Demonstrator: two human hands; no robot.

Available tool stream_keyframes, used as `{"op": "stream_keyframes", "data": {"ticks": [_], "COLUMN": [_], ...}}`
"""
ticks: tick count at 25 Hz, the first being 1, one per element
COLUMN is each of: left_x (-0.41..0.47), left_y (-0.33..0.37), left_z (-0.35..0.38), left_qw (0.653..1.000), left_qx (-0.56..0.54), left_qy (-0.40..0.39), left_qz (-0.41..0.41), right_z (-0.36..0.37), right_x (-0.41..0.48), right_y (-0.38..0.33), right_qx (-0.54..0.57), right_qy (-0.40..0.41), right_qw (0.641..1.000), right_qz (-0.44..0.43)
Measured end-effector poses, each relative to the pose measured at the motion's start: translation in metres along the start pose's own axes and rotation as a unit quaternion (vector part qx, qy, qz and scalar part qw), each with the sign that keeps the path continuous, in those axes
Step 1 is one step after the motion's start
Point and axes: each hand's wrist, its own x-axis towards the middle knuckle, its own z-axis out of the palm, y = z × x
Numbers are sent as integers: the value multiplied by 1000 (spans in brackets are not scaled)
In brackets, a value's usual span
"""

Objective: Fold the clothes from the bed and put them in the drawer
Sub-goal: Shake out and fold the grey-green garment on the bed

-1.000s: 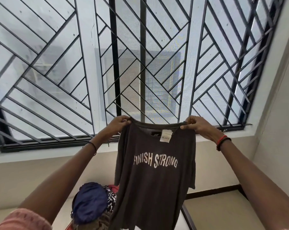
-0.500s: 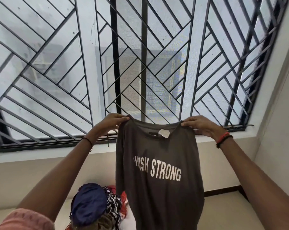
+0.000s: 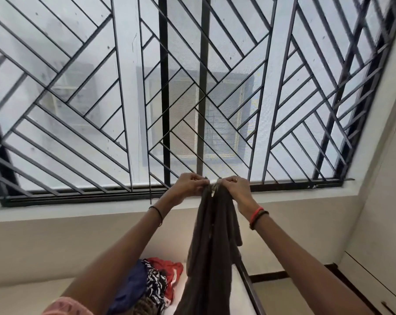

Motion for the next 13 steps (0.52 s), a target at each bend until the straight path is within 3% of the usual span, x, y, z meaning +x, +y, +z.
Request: {"op": "stream_keyframes", "data": {"ticks": [7,13], "left_x": [-1,-4], "left_y": [-2,-6], "left_z": [2,-3], "left_qw": [1000,995], "left_qx": [-22,-95], "left_qy": [-1,-15], "left_qz": [-4,-15], "right_z": [21,20], "right_x": [-5,-7], "right_y": [-3,-2], "right_qx": [70,63], "right_qy": [-67,-122], "right_qw": [995,990], "right_qz": [-7,-41]}}
